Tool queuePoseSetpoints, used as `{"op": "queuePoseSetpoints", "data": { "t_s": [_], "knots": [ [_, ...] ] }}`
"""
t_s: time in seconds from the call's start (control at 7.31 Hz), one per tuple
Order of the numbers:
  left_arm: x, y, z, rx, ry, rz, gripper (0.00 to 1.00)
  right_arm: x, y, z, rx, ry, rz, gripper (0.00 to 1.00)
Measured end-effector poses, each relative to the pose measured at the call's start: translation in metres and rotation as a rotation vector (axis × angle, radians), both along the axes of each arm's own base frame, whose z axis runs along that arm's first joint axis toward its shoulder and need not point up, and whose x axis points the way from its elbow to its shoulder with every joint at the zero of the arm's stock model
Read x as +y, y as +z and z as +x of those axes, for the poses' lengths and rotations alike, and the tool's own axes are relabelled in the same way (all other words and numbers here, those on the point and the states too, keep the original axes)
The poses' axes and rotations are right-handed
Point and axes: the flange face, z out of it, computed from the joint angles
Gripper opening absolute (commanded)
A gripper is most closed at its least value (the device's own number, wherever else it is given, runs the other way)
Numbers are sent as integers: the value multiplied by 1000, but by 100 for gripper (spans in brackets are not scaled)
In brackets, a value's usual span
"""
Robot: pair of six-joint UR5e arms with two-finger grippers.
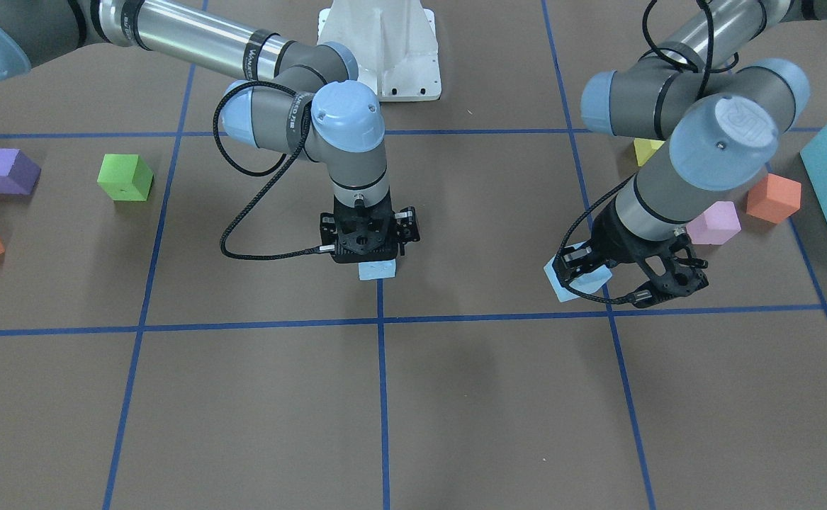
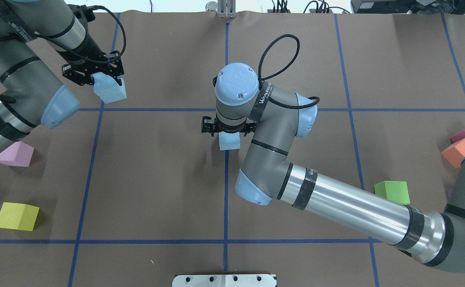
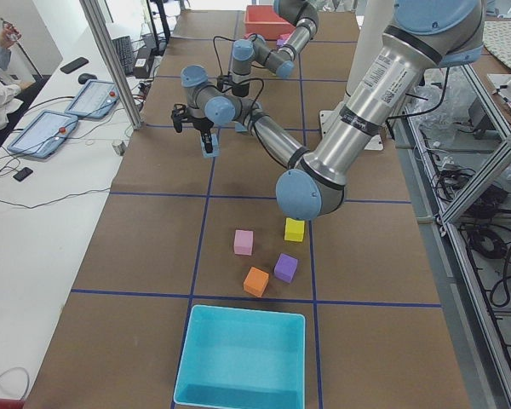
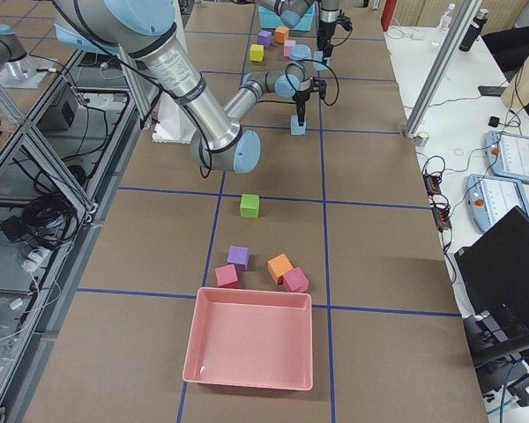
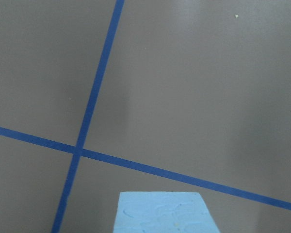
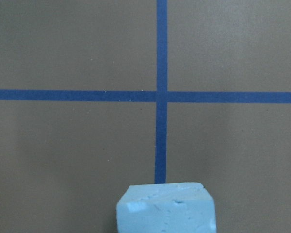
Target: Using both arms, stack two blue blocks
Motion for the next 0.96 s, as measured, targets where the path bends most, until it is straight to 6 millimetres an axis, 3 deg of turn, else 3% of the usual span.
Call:
{"op": "queuePoseSetpoints", "data": {
  "t_s": [0.27, 0.68, 0.96],
  "knots": [
    [9, -38, 36, 26, 5, -14, 52, -26, 2, 69, -60, 9, -16, 100],
    [23, -98, 111, 26, 9, -11, 53, -56, 73, 176, -41, -19, 38, 100],
    [35, -124, 155, 14, 34, 8, 53, -67, 103, 212, -17, -20, 47, 100]
  ]
}}
